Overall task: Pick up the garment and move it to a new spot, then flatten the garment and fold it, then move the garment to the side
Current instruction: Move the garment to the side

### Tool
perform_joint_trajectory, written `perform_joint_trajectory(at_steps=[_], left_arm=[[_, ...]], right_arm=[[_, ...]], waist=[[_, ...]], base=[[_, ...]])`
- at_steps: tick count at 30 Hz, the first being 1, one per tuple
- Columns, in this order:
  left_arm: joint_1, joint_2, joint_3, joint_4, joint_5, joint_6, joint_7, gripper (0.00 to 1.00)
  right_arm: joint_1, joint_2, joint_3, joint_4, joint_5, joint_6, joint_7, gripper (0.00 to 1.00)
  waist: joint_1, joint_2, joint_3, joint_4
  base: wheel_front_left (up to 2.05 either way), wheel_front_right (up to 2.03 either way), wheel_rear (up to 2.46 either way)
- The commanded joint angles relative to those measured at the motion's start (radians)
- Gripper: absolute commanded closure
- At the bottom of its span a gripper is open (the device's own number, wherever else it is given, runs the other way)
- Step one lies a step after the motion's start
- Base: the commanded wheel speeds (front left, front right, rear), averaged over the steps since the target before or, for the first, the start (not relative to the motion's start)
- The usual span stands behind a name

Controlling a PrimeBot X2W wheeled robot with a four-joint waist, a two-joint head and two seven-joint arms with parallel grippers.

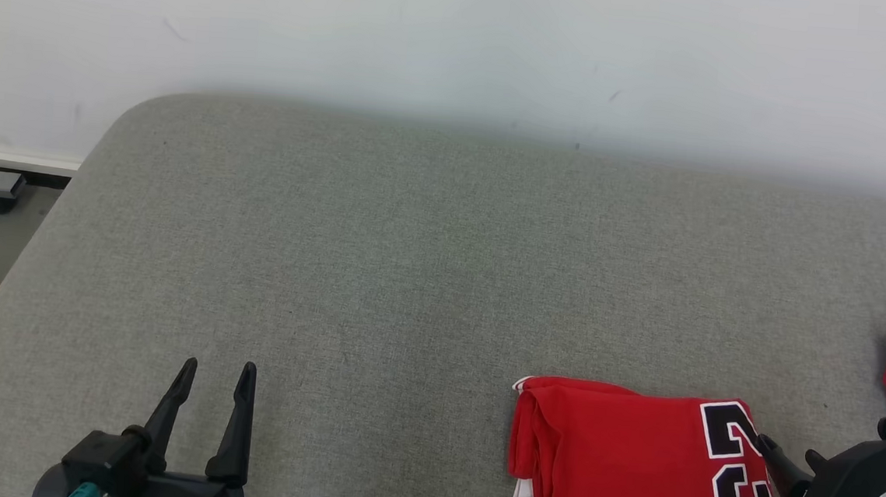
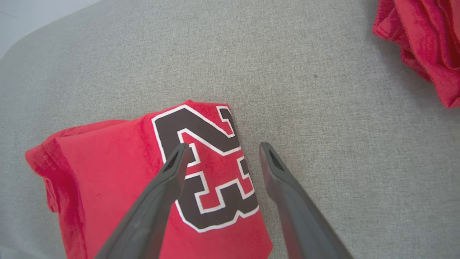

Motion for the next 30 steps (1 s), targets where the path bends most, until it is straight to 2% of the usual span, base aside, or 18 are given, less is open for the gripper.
perform_joint_trajectory(at_steps=[1, 15, 28, 29, 30], left_arm=[[-0.006, 0.005, -0.001, 0.003, 0.008, -0.005, -0.005, 0.0], [-0.029, 0.011, -0.007, 0.004, 0.001, -0.007, -0.005, 0.0], [-0.05, 0.013, -0.006, -0.003, 0.003, -0.006, -0.005, 0.0], [-0.052, 0.013, -0.007, -0.003, 0.004, -0.006, -0.005, 0.0], [-0.054, 0.013, -0.008, -0.002, 0.004, -0.006, -0.005, 0.0]], right_arm=[[-0.007, -0.004, -0.005, 0.014, 0.007, 0.0, -0.008, 0.0], [-0.029, -0.004, -0.025, 0.098, -0.061, 0.0, 0.046, 0.0], [-0.098, -0.004, 0.0, 0.158, -0.087, 0.0, 0.117, 0.0], [-0.104, -0.004, 0.0, 0.165, -0.09, 0.0, 0.122, 0.08], [-0.111, -0.004, -0.002, 0.172, -0.094, 0.0, 0.125, 0.23]], waist=[[0.0, 0.0, 0.003, 0.003], [0.0, 0.0, 0.032, 0.029], [0.0, 0.0, 0.073, 0.04], [0.0, 0.0, 0.075, 0.042], [0.0, 0.0, 0.078, 0.043]], base=[[0.0, 0.0, 0.0], [0.0, 0.0, 0.0], [0.0, 0.0, 0.0], [0.0, 0.0, 0.0], [0.0, 0.0, 0.0]])
